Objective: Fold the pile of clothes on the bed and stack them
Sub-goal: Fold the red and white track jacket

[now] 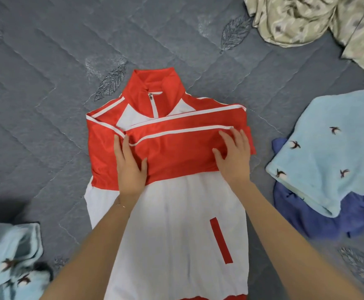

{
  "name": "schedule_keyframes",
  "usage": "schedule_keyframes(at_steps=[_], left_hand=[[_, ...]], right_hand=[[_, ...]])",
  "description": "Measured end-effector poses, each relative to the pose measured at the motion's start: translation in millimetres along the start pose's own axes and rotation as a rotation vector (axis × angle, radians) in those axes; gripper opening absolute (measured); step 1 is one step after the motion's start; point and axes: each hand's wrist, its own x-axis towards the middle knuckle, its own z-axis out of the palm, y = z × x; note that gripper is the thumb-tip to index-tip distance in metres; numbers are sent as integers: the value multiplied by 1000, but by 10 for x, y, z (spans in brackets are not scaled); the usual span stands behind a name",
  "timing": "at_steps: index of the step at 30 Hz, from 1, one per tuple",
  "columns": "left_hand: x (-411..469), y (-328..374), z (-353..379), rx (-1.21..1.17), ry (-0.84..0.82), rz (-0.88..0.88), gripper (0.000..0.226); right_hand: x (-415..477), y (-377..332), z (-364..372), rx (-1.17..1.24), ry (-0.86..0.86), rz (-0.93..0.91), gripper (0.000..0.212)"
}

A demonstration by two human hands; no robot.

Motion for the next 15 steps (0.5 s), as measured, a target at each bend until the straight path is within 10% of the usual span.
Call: schedule_keyframes(at_steps=[5,15], left_hand=[[8,-78,14,-157,-42,-47,74],[267,-385,-62,525,-187,-124,66]], right_hand=[[-5,47,323,-236,-279,-24,61],[21,17,380,-247,-158,14,73]])
